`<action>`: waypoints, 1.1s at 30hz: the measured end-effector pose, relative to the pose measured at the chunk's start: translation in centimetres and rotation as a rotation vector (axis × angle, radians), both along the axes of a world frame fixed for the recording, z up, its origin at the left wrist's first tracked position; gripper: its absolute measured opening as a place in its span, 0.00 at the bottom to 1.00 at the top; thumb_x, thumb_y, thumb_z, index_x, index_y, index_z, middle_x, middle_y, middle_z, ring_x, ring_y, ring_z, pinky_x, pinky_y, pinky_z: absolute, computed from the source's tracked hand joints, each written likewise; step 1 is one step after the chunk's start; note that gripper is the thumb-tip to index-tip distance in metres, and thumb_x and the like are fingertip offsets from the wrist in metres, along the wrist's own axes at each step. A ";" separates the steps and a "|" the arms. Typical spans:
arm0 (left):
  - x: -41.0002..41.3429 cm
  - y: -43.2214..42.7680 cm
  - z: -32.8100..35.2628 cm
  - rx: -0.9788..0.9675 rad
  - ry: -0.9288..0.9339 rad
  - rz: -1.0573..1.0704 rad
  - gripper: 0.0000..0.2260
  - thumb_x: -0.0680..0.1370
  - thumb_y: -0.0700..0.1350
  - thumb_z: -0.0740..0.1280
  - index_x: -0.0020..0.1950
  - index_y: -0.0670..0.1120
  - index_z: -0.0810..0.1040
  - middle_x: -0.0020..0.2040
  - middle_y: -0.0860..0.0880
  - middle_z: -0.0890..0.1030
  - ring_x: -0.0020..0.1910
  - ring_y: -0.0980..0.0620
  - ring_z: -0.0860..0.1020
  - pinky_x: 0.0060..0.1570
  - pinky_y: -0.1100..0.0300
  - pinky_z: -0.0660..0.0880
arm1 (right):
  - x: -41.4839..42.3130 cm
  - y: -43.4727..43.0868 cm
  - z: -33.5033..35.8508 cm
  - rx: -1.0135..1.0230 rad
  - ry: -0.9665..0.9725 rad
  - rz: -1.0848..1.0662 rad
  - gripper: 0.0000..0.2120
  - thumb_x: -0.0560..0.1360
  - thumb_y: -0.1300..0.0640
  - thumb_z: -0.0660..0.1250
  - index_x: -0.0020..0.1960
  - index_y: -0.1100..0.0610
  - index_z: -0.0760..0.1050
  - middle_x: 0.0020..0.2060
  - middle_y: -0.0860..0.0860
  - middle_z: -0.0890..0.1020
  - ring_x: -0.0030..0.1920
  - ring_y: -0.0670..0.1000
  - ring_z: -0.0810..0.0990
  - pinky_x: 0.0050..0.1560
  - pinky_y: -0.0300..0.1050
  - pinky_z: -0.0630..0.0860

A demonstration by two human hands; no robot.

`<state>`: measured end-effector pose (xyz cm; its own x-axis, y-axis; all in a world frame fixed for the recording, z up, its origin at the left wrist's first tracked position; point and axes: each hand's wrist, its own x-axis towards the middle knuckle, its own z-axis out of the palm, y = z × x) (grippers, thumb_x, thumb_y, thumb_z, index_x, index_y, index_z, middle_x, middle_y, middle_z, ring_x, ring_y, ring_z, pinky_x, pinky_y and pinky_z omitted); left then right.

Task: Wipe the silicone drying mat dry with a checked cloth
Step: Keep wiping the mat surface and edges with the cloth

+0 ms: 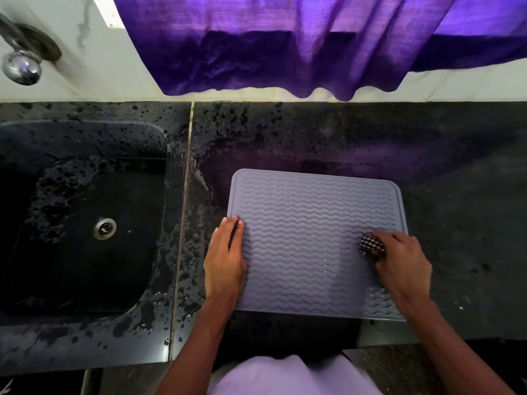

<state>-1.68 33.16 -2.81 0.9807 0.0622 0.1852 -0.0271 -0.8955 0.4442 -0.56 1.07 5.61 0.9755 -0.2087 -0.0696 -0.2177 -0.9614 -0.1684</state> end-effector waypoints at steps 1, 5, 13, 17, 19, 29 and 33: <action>0.0 -0.2 0.2 -0.015 -0.006 0.009 0.20 0.83 0.37 0.59 0.75 0.42 0.74 0.77 0.51 0.69 0.76 0.48 0.68 0.77 0.58 0.61 | -0.1 0.6 0.2 0.026 -0.013 0.017 0.24 0.64 0.68 0.70 0.57 0.51 0.79 0.50 0.52 0.81 0.50 0.58 0.76 0.40 0.48 0.74; 0.2 -1.1 -0.1 0.022 -0.042 -0.028 0.20 0.79 0.35 0.58 0.70 0.35 0.76 0.70 0.38 0.77 0.69 0.39 0.76 0.66 0.43 0.77 | 0.1 6.8 0.7 0.208 -0.090 0.191 0.25 0.64 0.66 0.74 0.59 0.52 0.79 0.52 0.49 0.82 0.52 0.51 0.76 0.52 0.43 0.71; 0.2 -0.8 0.3 0.034 -0.012 -0.060 0.20 0.79 0.38 0.61 0.71 0.37 0.75 0.72 0.41 0.75 0.72 0.42 0.74 0.66 0.47 0.77 | 1.2 16.5 -1.0 0.231 0.010 0.453 0.24 0.69 0.66 0.71 0.62 0.49 0.76 0.54 0.49 0.79 0.58 0.54 0.75 0.50 0.55 0.78; 0.0 -0.8 0.3 0.017 -0.027 -0.057 0.20 0.80 0.39 0.62 0.72 0.39 0.75 0.73 0.43 0.75 0.72 0.44 0.74 0.65 0.49 0.77 | 0.8 12.4 -1.1 0.182 0.003 0.380 0.24 0.67 0.64 0.72 0.59 0.47 0.78 0.53 0.47 0.80 0.56 0.53 0.76 0.48 0.52 0.79; -0.1 -0.8 0.3 0.023 -0.035 -0.067 0.20 0.80 0.39 0.62 0.73 0.38 0.75 0.73 0.42 0.74 0.73 0.44 0.74 0.64 0.48 0.78 | 0.4 9.2 -1.1 0.158 -0.013 0.317 0.27 0.62 0.66 0.75 0.57 0.48 0.80 0.50 0.48 0.81 0.53 0.54 0.78 0.45 0.50 0.79; -0.1 -0.9 0.1 0.041 -0.042 -0.061 0.21 0.81 0.40 0.60 0.73 0.38 0.74 0.74 0.42 0.74 0.73 0.43 0.73 0.62 0.44 0.80 | -1.2 -6.2 0.4 -0.025 0.035 -0.023 0.26 0.61 0.68 0.71 0.55 0.48 0.81 0.48 0.50 0.80 0.50 0.57 0.75 0.38 0.50 0.76; 0.0 -1.2 0.1 0.054 -0.046 -0.046 0.21 0.81 0.41 0.58 0.72 0.37 0.75 0.73 0.42 0.74 0.73 0.43 0.73 0.62 0.44 0.79 | -1.6 -6.1 0.8 -0.029 -0.006 -0.039 0.25 0.60 0.69 0.72 0.55 0.53 0.81 0.48 0.53 0.81 0.49 0.59 0.75 0.38 0.50 0.75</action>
<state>-1.71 32.01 -2.74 0.9727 0.0055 0.2321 -0.0885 -0.9155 0.3924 -2.11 -5.05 6.38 0.9670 -0.2483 -0.0574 -0.2541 -0.9567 -0.1417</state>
